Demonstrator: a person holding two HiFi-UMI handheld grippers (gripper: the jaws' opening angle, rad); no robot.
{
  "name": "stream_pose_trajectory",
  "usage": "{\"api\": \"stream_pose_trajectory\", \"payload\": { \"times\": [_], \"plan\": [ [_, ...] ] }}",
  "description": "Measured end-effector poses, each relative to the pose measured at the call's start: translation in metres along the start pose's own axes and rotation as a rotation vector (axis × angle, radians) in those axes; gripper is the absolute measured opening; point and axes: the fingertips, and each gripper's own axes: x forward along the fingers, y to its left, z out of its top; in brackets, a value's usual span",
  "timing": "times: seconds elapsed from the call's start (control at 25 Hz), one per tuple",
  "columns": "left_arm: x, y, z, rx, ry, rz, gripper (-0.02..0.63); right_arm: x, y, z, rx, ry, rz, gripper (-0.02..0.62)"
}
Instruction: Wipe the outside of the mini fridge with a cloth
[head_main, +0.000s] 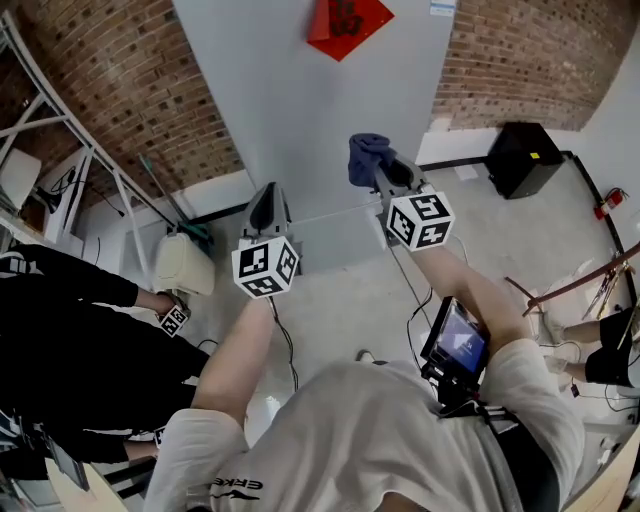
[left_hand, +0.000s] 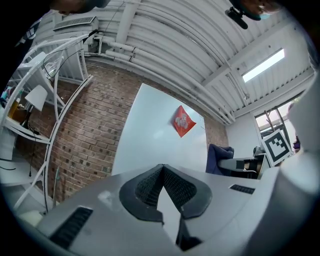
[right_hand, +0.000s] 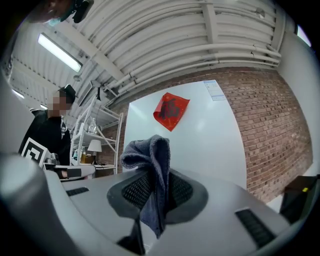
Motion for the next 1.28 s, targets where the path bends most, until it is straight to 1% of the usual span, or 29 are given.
{"api": "stream_pose_trajectory", "payload": {
  "times": [0.36, 0.84, 1.12, 1.28],
  "plan": [
    [-0.017, 0.000, 0.009, -0.007, -0.011, 0.015, 0.003, -0.005, 0.024, 0.004, -0.011, 0.006, 0.035, 0.058],
    [-0.032, -0.002, 0.011, -0.017, -0.008, 0.039, 0.003, -0.013, 0.025, -0.002, -0.016, 0.033, 0.033, 0.058],
    [-0.042, -0.001, 0.012, -0.014, -0.016, 0.049, 0.003, -0.013, 0.031, -0.002, -0.030, 0.030, 0.046, 0.058],
    [-0.042, -0.004, 0.012, -0.015, -0.035, 0.050, 0.003, -0.011, 0.030, 0.002, -0.048, 0.019, 0.054, 0.058]
  ]
}}
